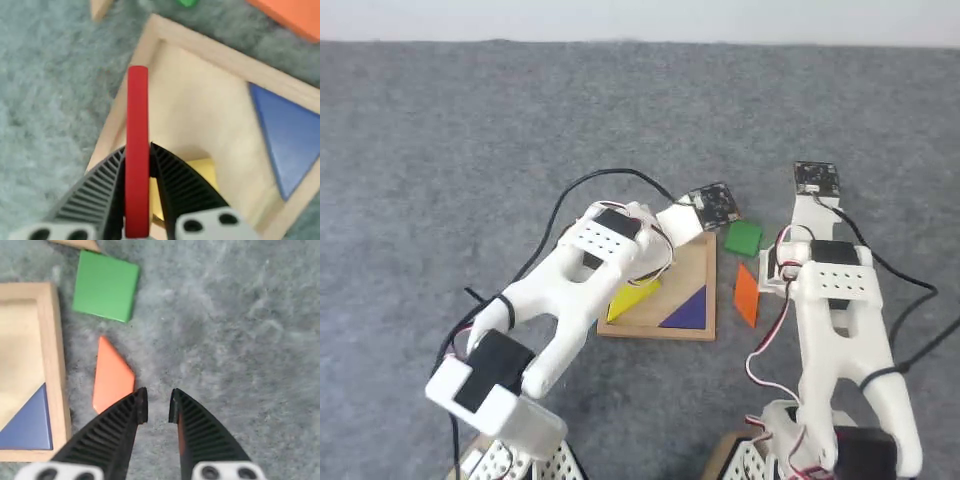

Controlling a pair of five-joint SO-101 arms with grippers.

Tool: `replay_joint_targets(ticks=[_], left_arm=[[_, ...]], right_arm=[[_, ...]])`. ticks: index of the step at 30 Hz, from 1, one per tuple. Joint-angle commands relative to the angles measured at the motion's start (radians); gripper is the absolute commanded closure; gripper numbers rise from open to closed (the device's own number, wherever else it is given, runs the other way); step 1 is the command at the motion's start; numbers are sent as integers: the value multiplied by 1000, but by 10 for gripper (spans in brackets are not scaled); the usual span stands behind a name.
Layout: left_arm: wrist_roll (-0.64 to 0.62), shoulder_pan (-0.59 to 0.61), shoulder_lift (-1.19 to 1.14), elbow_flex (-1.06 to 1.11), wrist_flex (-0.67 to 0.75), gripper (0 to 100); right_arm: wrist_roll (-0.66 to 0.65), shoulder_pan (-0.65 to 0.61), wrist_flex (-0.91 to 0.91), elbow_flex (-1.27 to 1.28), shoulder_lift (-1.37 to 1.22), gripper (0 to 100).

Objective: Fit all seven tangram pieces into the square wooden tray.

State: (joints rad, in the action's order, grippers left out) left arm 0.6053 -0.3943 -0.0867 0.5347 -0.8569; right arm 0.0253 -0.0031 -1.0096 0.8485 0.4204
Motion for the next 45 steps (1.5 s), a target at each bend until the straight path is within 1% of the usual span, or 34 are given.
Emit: replay_joint_targets(ticks=[1, 6, 10, 12, 15, 17, 18, 23, 25, 28, 30, 34, 37, 41, 45], left_arm=[[103, -25, 21, -30, -11, 989], [206, -40, 20, -59, -8, 989], [356, -54, 20, -65, -5, 989], [396, -71, 20, -42, 25, 989], [399, -109, 20, 35, 133, 989], [399, -114, 31, 85, 230, 989], [399, -107, 32, 91, 253, 989], [397, -80, 32, 81, 244, 989], [397, -68, 32, 48, 184, 989], [402, -64, 21, -16, 52, 989], [402, -63, 21, -28, 17, 989], [404, -41, 18, -16, 23, 989], [404, -21, 20, -16, 63, 989], [402, -26, 18, -13, 129, 989], [400, -29, -18, -19, 133, 989]], right_arm=[[12, 18, 8, -14, 54, 901], [14, 19, 8, -14, 54, 901], [12, 24, 47, -12, 54, 901], [9, 50, 62, -12, 54, 901], [6, 81, 84, -12, 54, 901], [6, 84, 87, -12, 54, 901], [5, 82, 87, -12, 54, 901], [5, 82, 87, -12, 54, 901], [5, 82, 87, -12, 54, 901], [5, 79, 87, -12, 54, 901], [5, 79, 87, -12, 54, 901], [5, 77, 85, -12, 54, 900], [5, 77, 85, -12, 54, 900], [5, 76, 84, -12, 54, 900], [5, 76, 84, -12, 54, 900]])
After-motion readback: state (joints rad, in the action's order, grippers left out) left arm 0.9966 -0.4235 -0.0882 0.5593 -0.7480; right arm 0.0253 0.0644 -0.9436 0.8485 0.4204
